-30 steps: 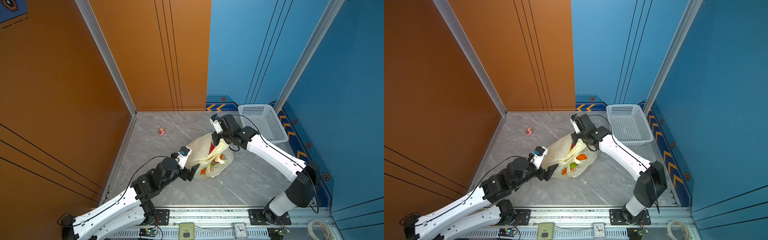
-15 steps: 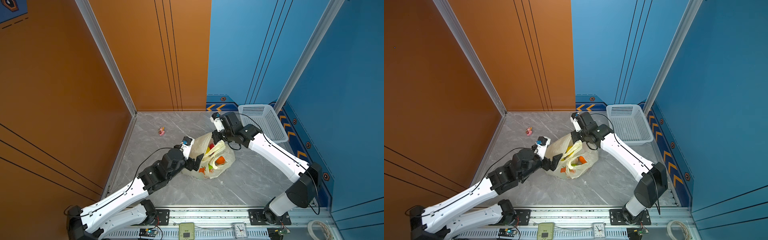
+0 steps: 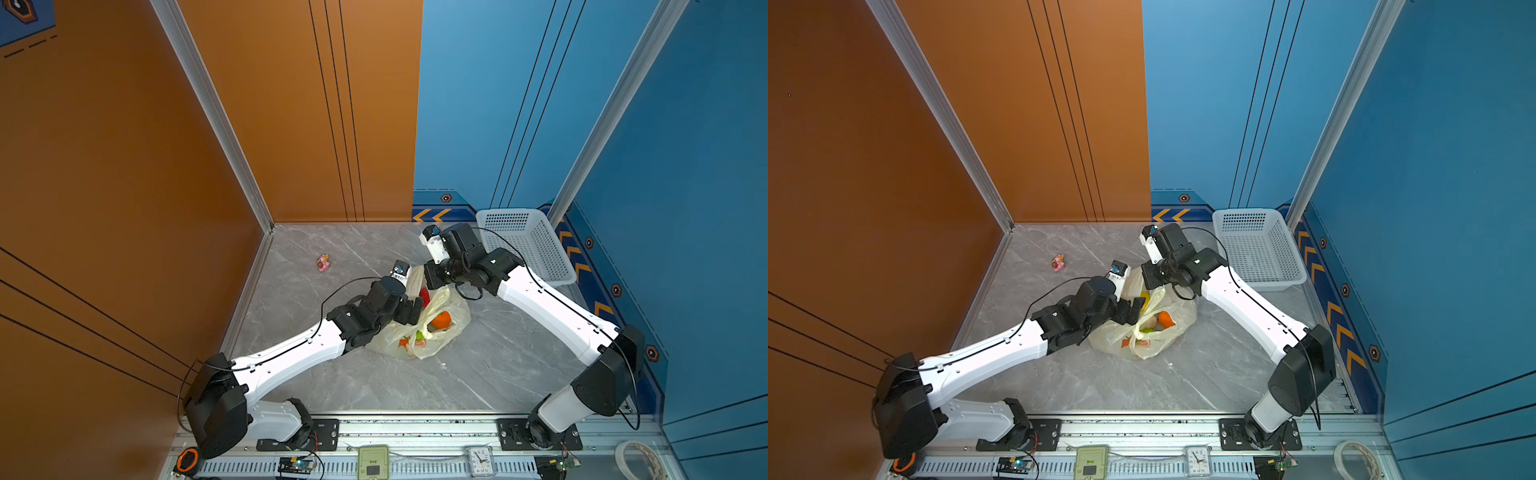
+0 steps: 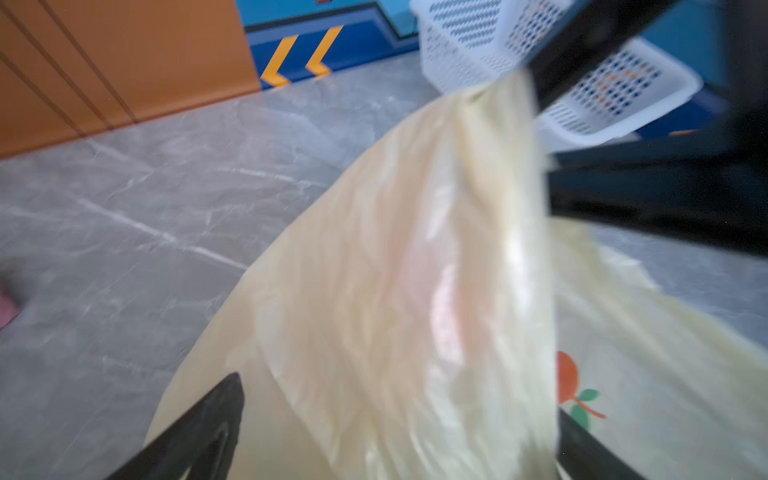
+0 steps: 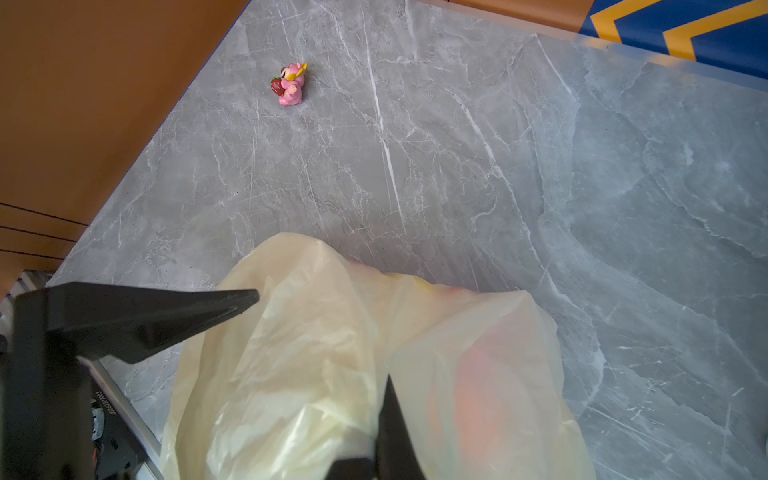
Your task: Untie the knot of the plastic bag and take out the fruit
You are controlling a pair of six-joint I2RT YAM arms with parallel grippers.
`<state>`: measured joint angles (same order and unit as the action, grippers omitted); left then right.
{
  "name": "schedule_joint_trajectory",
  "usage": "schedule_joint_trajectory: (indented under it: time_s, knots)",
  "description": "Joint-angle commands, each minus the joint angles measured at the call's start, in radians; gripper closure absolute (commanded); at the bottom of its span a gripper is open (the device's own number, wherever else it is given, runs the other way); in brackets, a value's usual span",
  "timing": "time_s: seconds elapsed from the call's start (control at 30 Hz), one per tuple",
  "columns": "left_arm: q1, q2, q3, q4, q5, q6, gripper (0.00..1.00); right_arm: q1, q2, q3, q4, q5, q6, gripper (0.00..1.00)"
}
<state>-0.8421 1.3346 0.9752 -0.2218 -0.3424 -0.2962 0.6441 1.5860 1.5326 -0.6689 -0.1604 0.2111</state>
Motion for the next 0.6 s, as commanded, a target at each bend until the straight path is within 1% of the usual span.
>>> schedule_joint_trajectory:
  time_s: [0.0, 0.07, 0.17, 0.23, 0.3, 0.37, 0.43, 0.57]
  knots:
    - [0.012, -0.008, 0.043, -0.263, -0.226, -0.057, 0.02, -0.026, -0.053, 0.005, -0.015, -0.028, 0.01, 1.0]
    - [0.016, -0.02, 0.035, -0.344, -0.284, -0.063, 0.02, -0.04, -0.06, -0.007, -0.015, -0.041, 0.008, 1.0]
    - [0.032, -0.032, 0.016, -0.45, -0.335, -0.086, 0.0, -0.056, -0.063, -0.012, -0.015, -0.054, 0.001, 1.0]
    - [0.04, -0.053, -0.001, -0.498, -0.358, -0.104, 0.04, -0.067, -0.062, -0.012, -0.015, -0.061, -0.002, 1.0]
    - [0.044, -0.083, -0.015, -0.531, -0.374, -0.119, 0.1, -0.078, -0.06, -0.011, -0.015, -0.069, -0.006, 1.0]
    - [0.047, -0.112, -0.021, -0.573, -0.432, -0.137, 0.23, -0.092, -0.058, -0.011, -0.016, -0.076, -0.007, 1.0]
    - [0.056, -0.129, -0.027, -0.611, -0.455, -0.152, 0.31, -0.105, -0.057, -0.012, -0.015, -0.082, -0.01, 1.0]
    - [0.077, -0.161, -0.047, -0.605, -0.431, -0.161, 0.41, -0.115, -0.048, -0.007, -0.014, -0.1, -0.014, 1.0]
